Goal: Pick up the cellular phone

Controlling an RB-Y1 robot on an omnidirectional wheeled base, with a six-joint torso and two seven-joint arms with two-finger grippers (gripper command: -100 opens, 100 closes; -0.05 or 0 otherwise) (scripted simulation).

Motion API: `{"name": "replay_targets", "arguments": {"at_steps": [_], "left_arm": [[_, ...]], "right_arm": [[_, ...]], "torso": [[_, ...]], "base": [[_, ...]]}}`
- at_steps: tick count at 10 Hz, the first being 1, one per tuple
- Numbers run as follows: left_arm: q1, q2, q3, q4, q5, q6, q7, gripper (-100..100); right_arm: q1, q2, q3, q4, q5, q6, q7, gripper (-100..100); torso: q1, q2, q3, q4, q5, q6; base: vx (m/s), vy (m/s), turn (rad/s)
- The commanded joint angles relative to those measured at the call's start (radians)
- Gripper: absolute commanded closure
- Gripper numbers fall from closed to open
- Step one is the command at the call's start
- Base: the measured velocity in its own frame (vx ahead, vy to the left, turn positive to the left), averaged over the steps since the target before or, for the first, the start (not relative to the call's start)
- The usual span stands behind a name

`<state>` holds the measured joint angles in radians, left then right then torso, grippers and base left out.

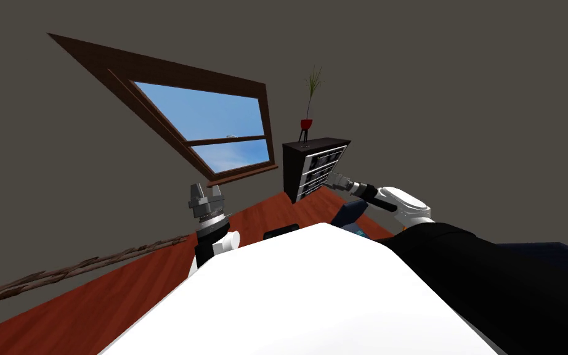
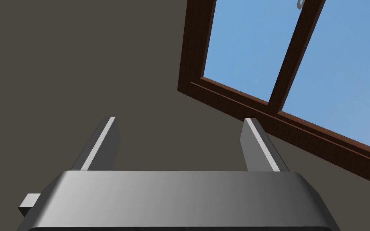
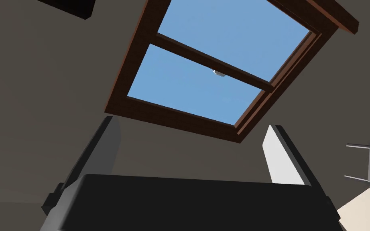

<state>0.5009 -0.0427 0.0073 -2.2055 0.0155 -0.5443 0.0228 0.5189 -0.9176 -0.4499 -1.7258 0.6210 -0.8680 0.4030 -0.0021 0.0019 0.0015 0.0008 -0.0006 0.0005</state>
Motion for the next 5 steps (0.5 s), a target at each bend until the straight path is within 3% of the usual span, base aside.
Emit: {"name": "replay_targets", "arguments": {"at_steps": [1, 2, 3, 4, 5], "left_arm": [[0.0, 0.0, 0.0, 0.0, 0.0, 0.0, 0.0, 0], [0.0, 0.0, 0.0, 0.0, 0.0, 0.0, 0.0, 0], [0.0, 0.0, 0.0, 0.0, 0.0, 0.0, 0.0, 0], [0.0, 0.0, 0.0, 0.0, 0.0, 0.0, 0.0, 0], [0.0, 0.0, 0.0, 0.0, 0.0, 0.0, 0.0, 0]], "right_arm": [[0.013, -0.05, -0.034, 0.05, 0.05, -0.04, 0.01, -100], [0.013, -0.08, -0.034, 0.053, 0.058, -0.04, 0.01, -100], [0.023, -0.112, -0.063, 0.098, 0.099, -0.078, 0.02, -100], [0.023, -0.149, -0.063, 0.107, 0.112, -0.078, 0.02, -100], [0.035, -0.18, -0.091, 0.14, 0.152, -0.111, 0.027, -100]], "torso": [[0.0, 0.0, 0.0, 0.0, 0.0, 0.0], [0.0, 0.0, 0.0, 0.0, 0.0, -0.001], [0.0, 0.0, 0.0, 0.0, 0.0, 0.0], [0.0, 0.0, 0.0, 0.0, 0.0, -0.001], [0.0, -0.001, -0.001, 0.0, 0.0, 0.0]], "base": [[-0.043, -0.003, 0.205], [-0.045, -0.012, 0.128], [-0.042, -0.009, 0.206], [-0.031, -0.01, 0.109], [-0.029, -0.009, 0.226]]}}
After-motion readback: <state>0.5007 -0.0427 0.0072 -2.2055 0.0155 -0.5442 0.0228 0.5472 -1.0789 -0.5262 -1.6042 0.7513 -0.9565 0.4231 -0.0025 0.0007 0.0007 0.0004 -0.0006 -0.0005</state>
